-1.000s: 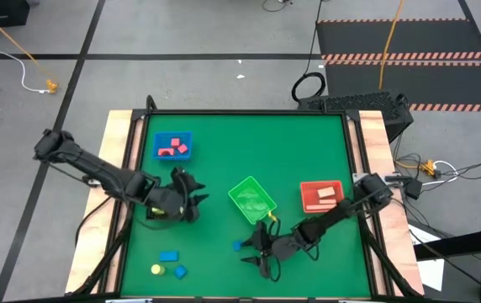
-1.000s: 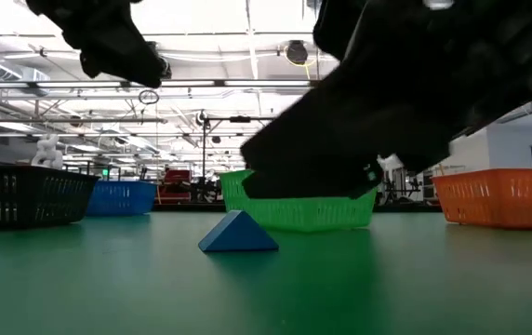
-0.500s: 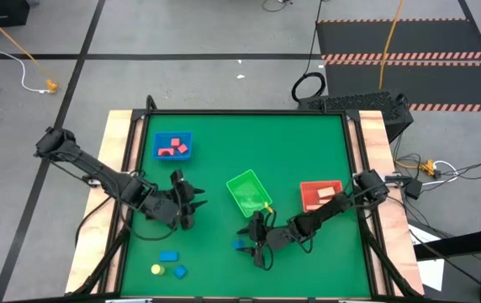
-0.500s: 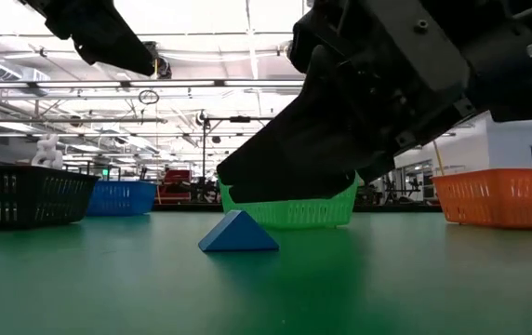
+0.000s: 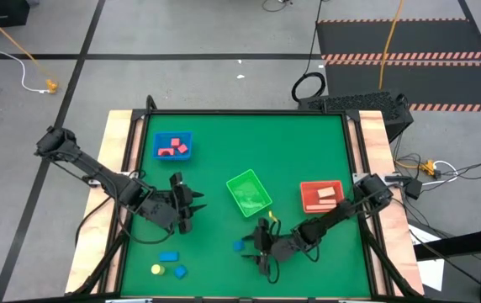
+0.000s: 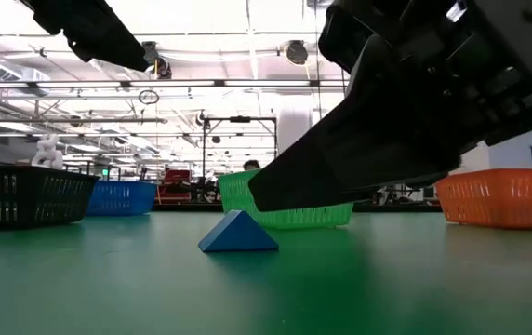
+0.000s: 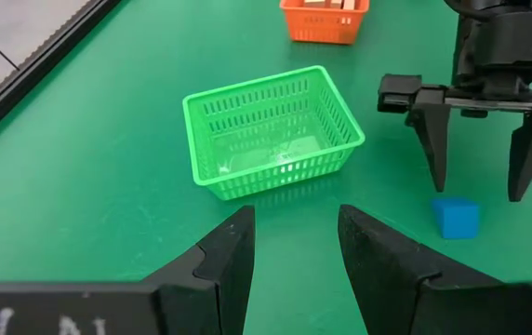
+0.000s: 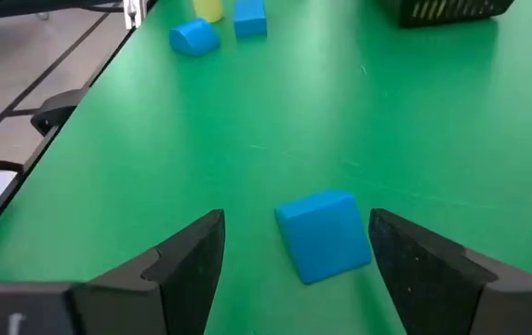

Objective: Sort & place blocks by color
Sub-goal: Put the right blue block into the green basket

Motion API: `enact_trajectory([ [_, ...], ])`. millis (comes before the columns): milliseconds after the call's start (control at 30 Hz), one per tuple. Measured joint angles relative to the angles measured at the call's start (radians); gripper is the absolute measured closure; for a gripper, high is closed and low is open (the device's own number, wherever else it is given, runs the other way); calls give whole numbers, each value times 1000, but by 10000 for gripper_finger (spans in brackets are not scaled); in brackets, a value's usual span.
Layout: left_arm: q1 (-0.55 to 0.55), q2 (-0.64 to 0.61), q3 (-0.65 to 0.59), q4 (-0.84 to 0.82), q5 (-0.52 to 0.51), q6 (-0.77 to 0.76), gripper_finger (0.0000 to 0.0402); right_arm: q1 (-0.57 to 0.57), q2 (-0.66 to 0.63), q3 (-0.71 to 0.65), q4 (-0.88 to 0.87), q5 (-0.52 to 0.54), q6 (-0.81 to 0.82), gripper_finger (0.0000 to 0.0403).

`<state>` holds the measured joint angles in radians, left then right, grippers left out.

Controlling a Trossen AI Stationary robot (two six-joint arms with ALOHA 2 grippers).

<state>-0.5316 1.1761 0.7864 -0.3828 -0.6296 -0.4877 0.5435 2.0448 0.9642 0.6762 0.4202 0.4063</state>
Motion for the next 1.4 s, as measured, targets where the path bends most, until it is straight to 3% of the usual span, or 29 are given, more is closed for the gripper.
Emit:
enact_trajectory([
  [333,0,0,0,0,0,11,243,-35,1,0,1,-3,-7,142],
  [633,0,0,0,-7,0,20,243,-38,135,0,251,-5,-6,142],
  [833,0,0,0,-10,0,22,243,-38,163,3,266,0,-38,144],
  [967,0,0,0,-10,0,24,243,-38,164,2,260,-1,-72,175],
  [1167,0,0,0,-10,0,31,243,-40,164,2,263,-29,-51,285],
  [1300,0,0,0,-10,6,1,243,-38,156,1,257,-40,-26,288],
  [1400,0,0,0,-9,41,-34,243,-39,119,-2,231,-111,2,288],
])
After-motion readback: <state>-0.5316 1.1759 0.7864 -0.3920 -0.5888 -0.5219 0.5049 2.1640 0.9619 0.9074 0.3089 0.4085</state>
